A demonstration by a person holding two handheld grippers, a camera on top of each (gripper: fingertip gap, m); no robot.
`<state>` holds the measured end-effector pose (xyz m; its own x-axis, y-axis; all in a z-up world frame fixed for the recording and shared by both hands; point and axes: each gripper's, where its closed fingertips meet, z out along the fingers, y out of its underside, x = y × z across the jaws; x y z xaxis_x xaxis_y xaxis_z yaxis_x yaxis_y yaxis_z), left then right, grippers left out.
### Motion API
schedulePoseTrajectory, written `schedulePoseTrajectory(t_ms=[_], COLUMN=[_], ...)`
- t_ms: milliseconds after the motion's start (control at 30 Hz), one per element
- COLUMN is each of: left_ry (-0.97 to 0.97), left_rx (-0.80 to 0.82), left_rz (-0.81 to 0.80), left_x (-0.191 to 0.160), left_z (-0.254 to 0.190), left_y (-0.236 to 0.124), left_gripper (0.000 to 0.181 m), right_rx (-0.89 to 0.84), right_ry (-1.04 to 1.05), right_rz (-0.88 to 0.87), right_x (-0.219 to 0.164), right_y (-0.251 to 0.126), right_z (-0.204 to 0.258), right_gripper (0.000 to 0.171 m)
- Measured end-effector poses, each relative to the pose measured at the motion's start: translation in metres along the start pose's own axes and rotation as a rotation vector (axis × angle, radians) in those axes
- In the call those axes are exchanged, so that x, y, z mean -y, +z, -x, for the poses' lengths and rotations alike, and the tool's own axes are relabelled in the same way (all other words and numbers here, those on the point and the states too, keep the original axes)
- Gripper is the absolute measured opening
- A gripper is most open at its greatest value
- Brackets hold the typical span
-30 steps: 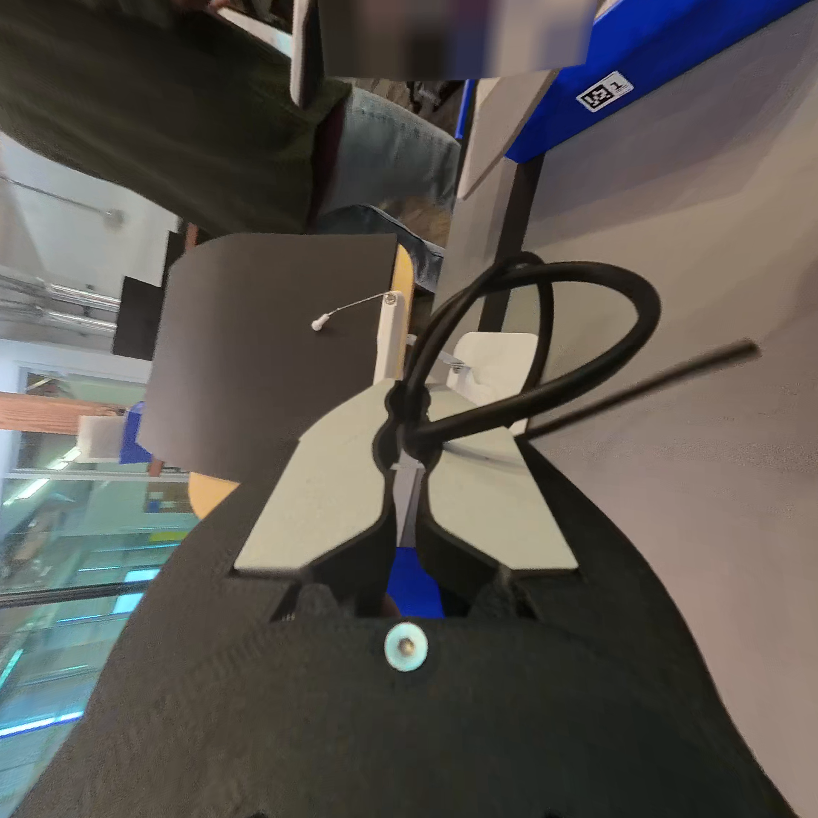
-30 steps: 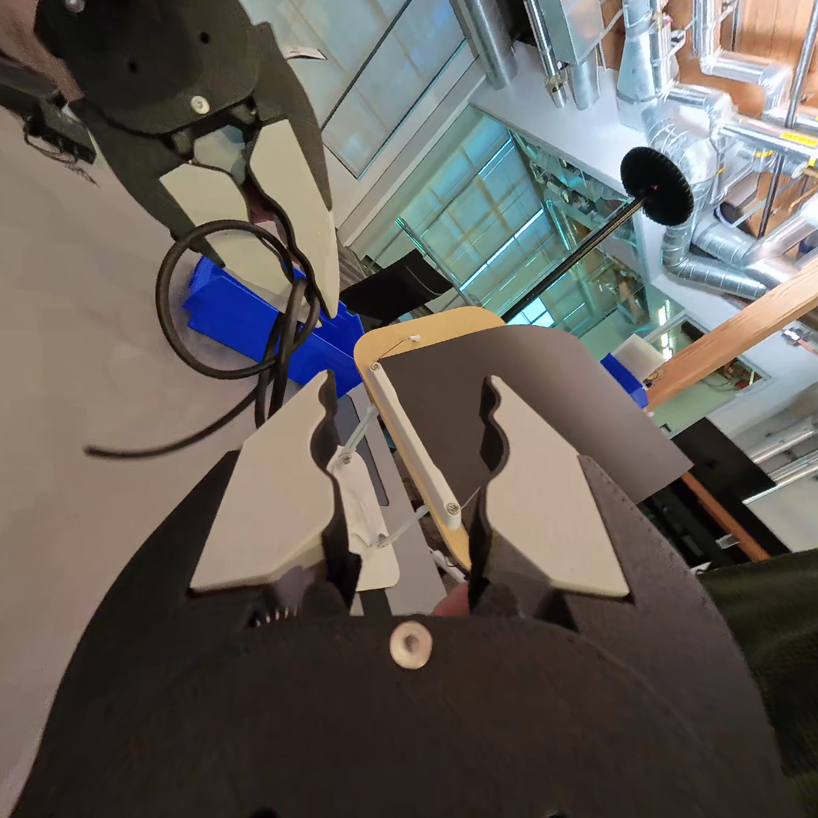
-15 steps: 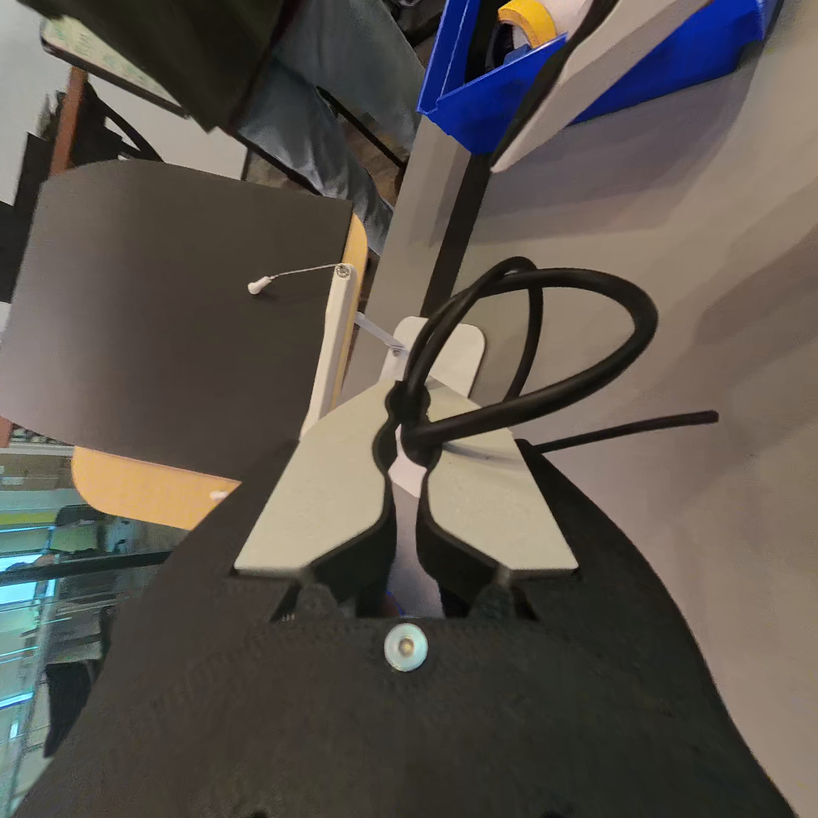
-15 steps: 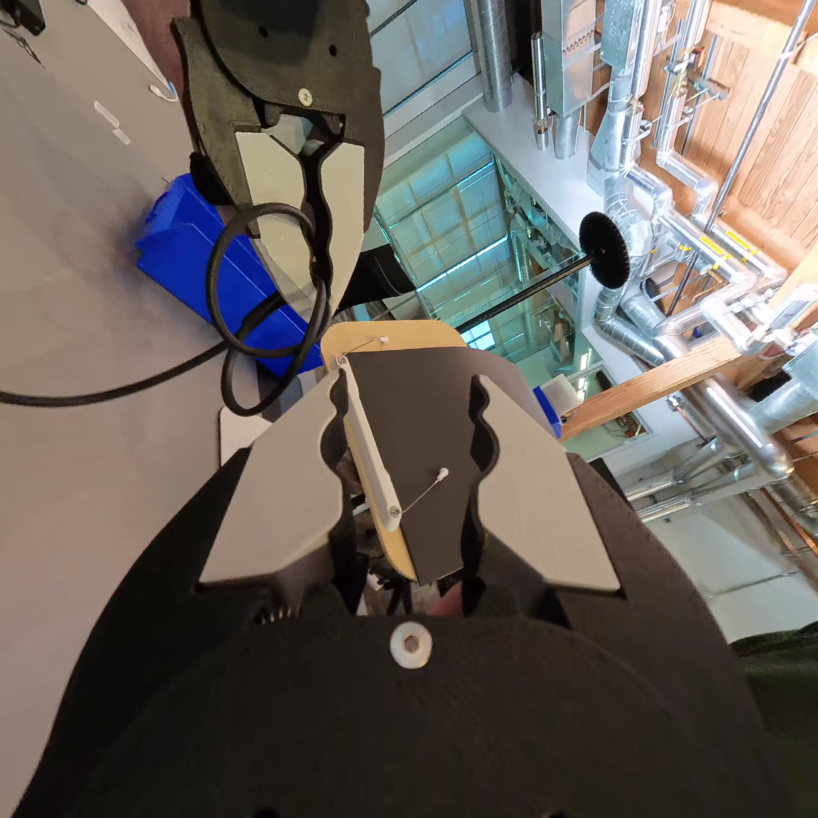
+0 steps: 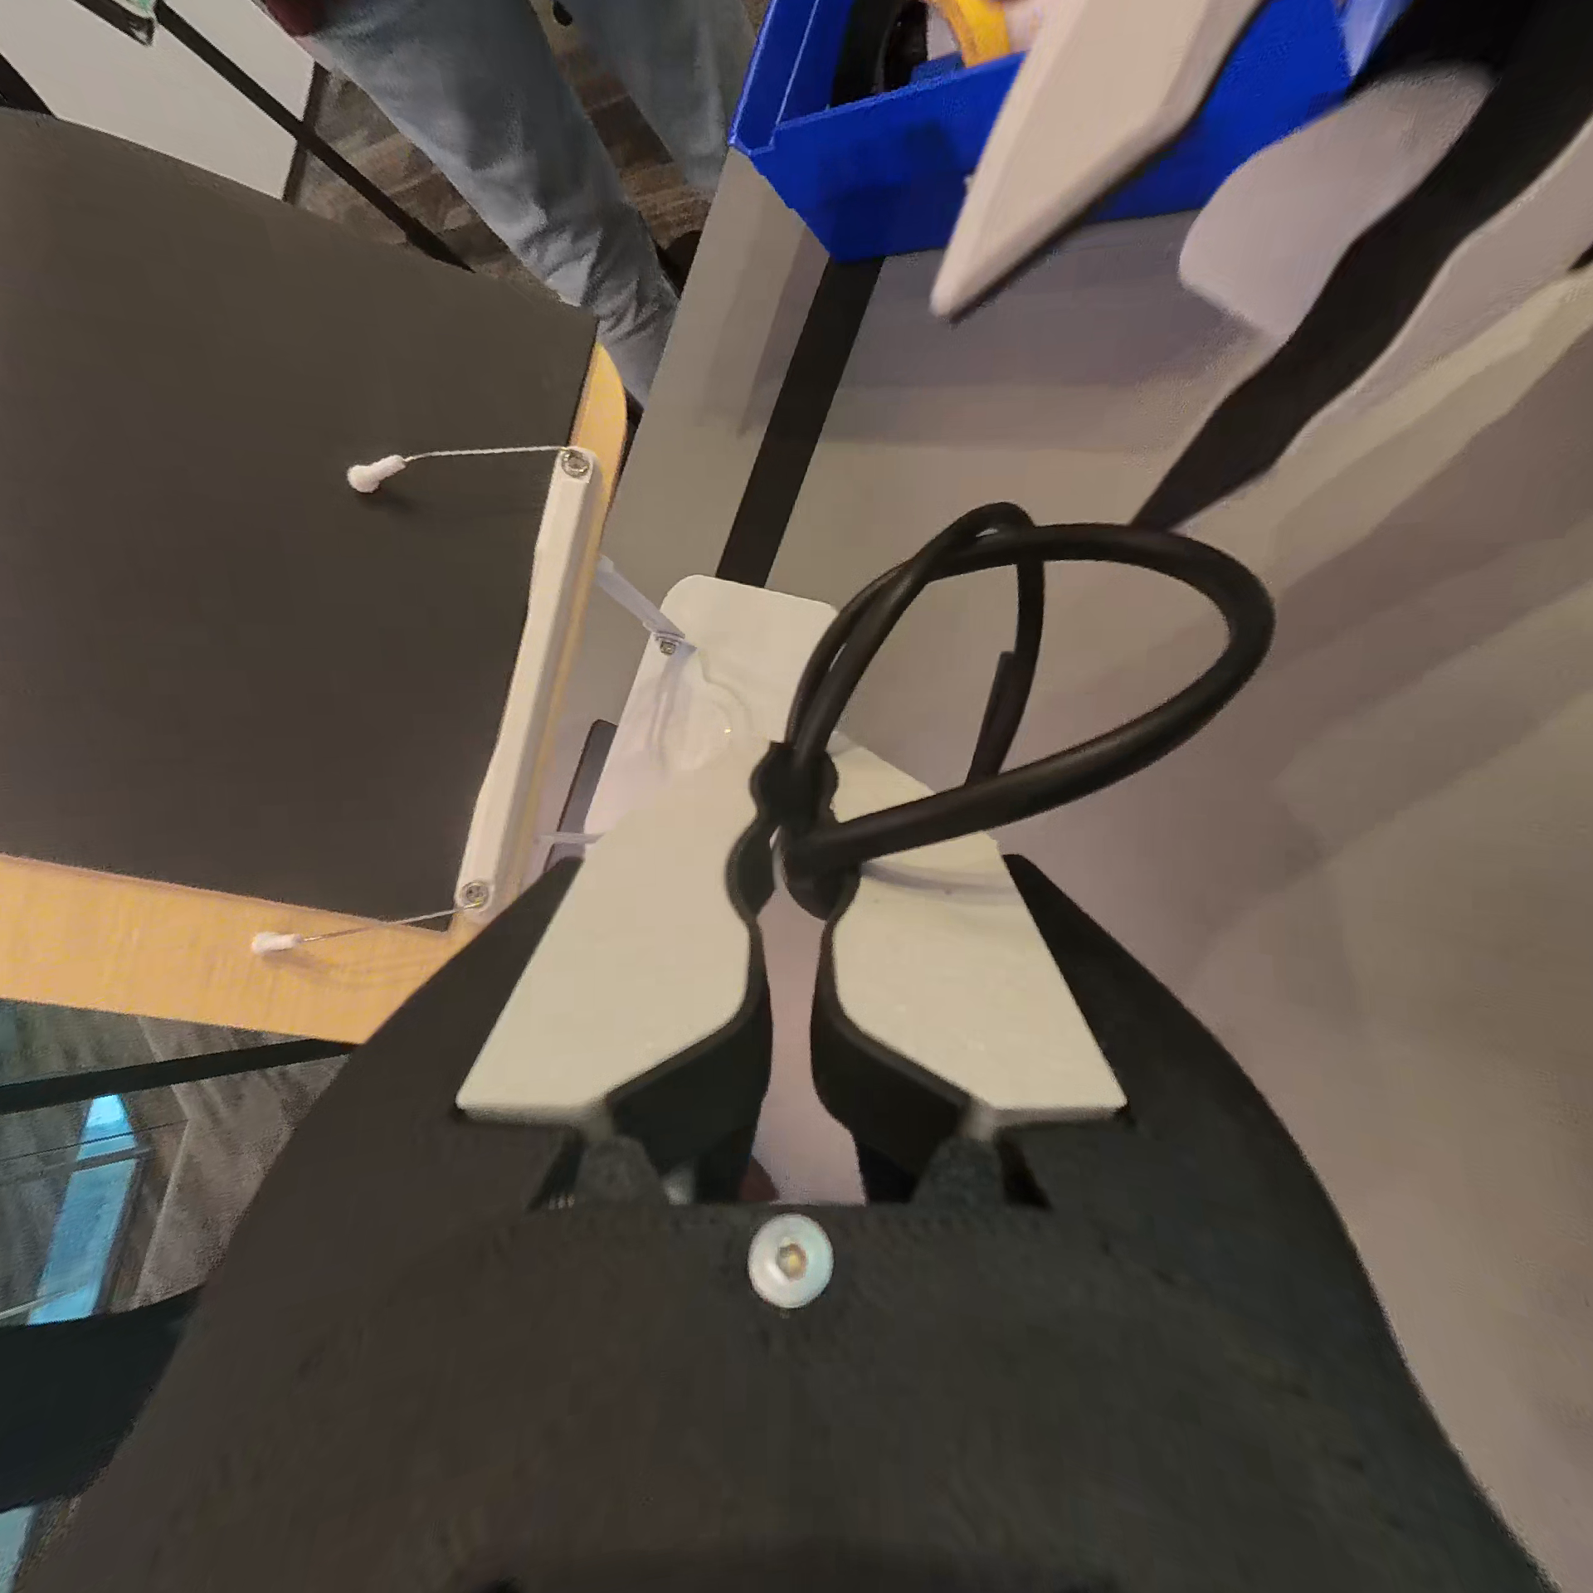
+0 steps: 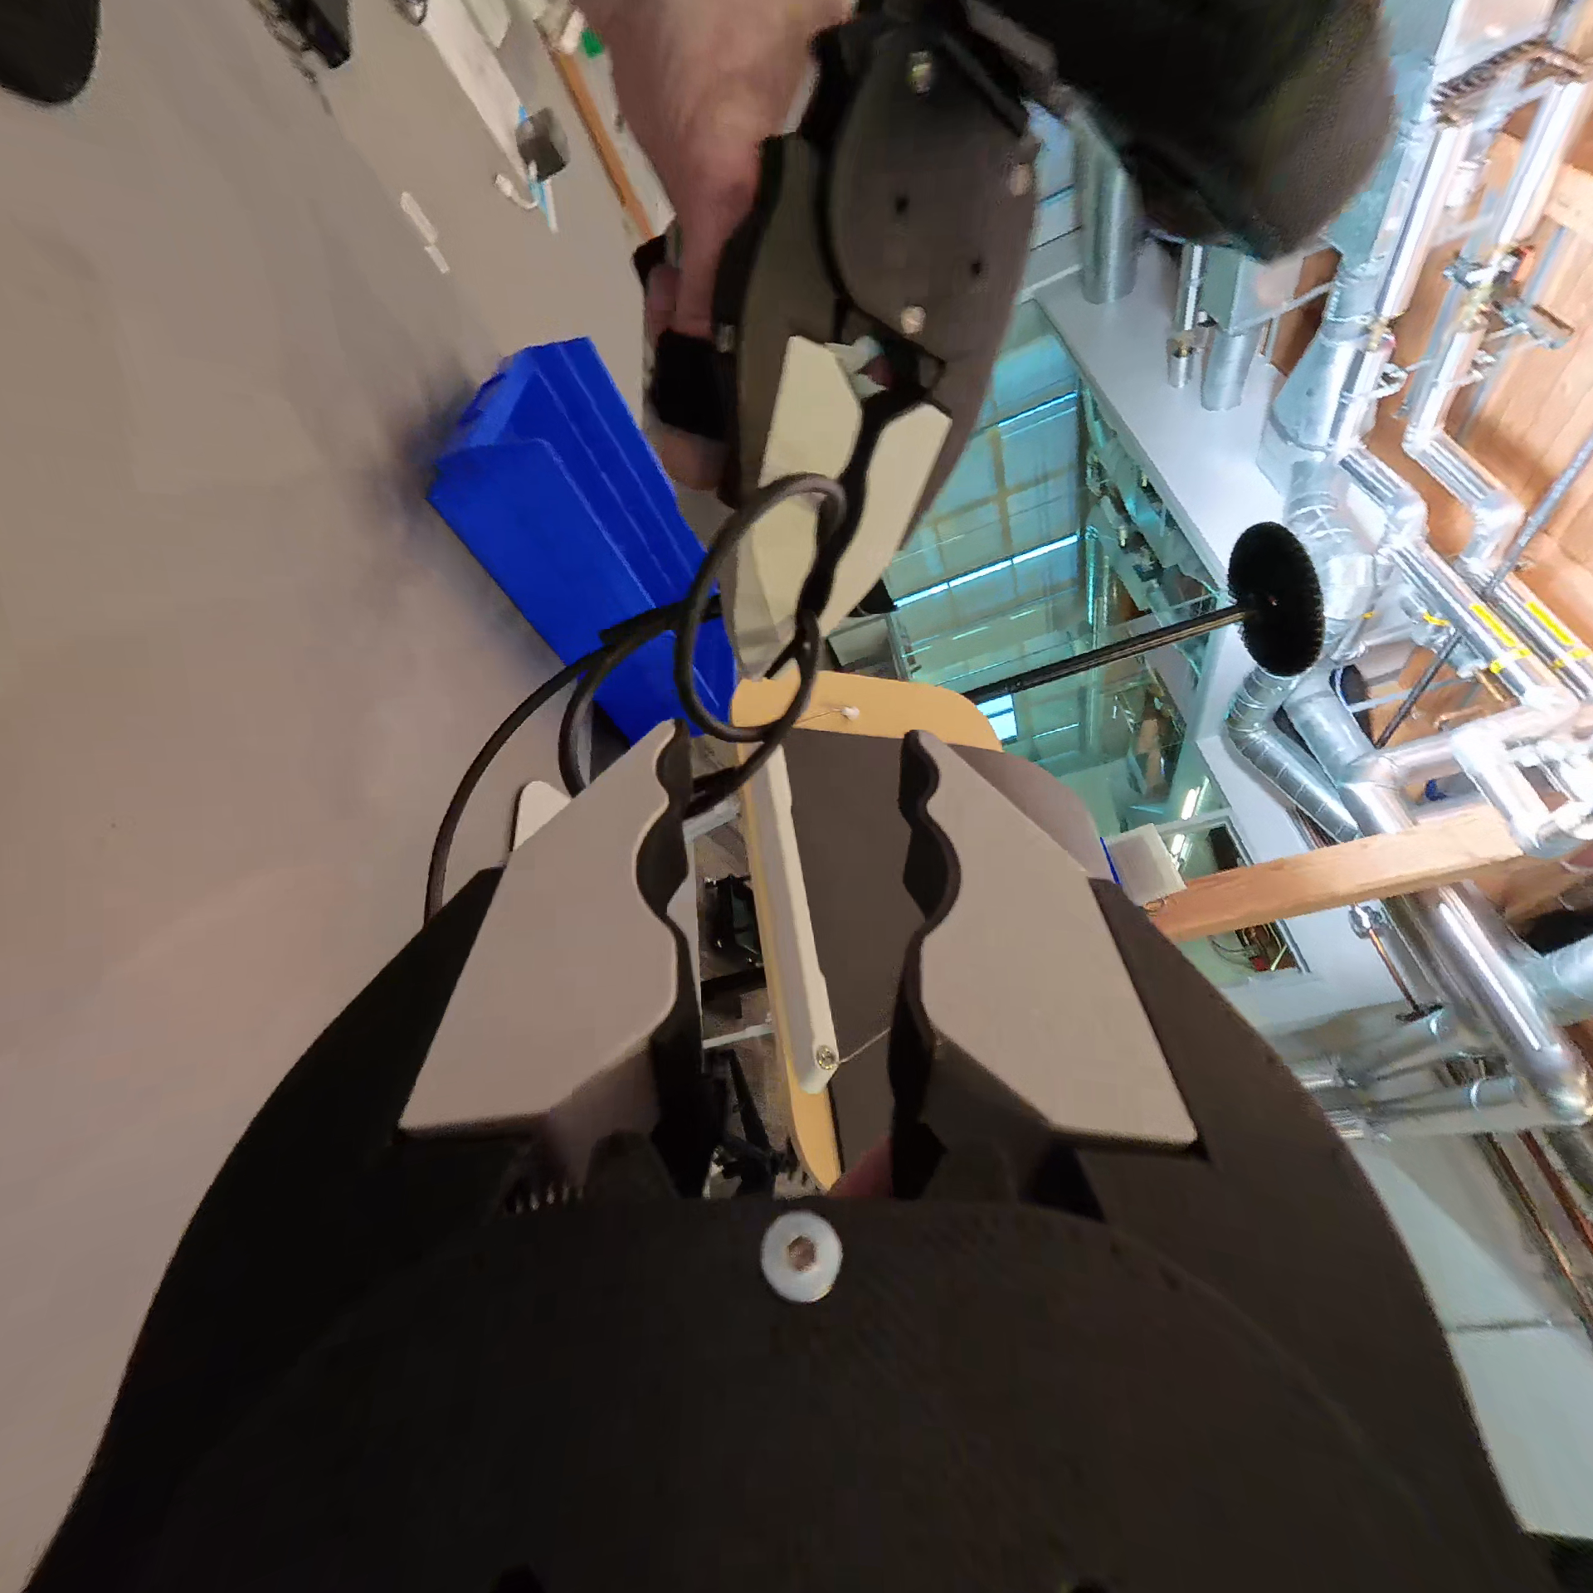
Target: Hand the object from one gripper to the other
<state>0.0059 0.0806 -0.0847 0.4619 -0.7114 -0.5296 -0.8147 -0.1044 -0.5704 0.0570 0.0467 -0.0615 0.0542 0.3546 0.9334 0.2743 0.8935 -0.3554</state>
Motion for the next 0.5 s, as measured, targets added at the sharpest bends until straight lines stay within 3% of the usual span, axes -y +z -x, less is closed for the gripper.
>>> schedulePoseTrajectory(t_ms=[133,267,300,500], left_ry=[-0.031,-0.037,-0.04,-0.051], left_rx=[-0.035,-0.061,-0.066,-0.092], left_rz=[-0.025,-0.027,-0.028,-0.046], left_x=[0.004,0.004,0.004,0.003], left_z=[-0.007,-0.013,-0.014,-0.017], left_y=[0.001,0.003,0.004,0.006], left_gripper=[0.003,0.003,0.003,0.004], right_rx=[0.026,-0.043,-0.061,-0.072], right_ry=[-0.032,-0.083,-0.099,-0.063], right_rz=[0.029,-0.003,-0.006,0.005], right_x=[-0.001,0.008,0.01,0.009], right_y=[0.01,0.012,0.012,0.01], right_z=[0.015,0.013,0.011,0.006], right_gripper=[0.05,0.02,0.004,0.0])
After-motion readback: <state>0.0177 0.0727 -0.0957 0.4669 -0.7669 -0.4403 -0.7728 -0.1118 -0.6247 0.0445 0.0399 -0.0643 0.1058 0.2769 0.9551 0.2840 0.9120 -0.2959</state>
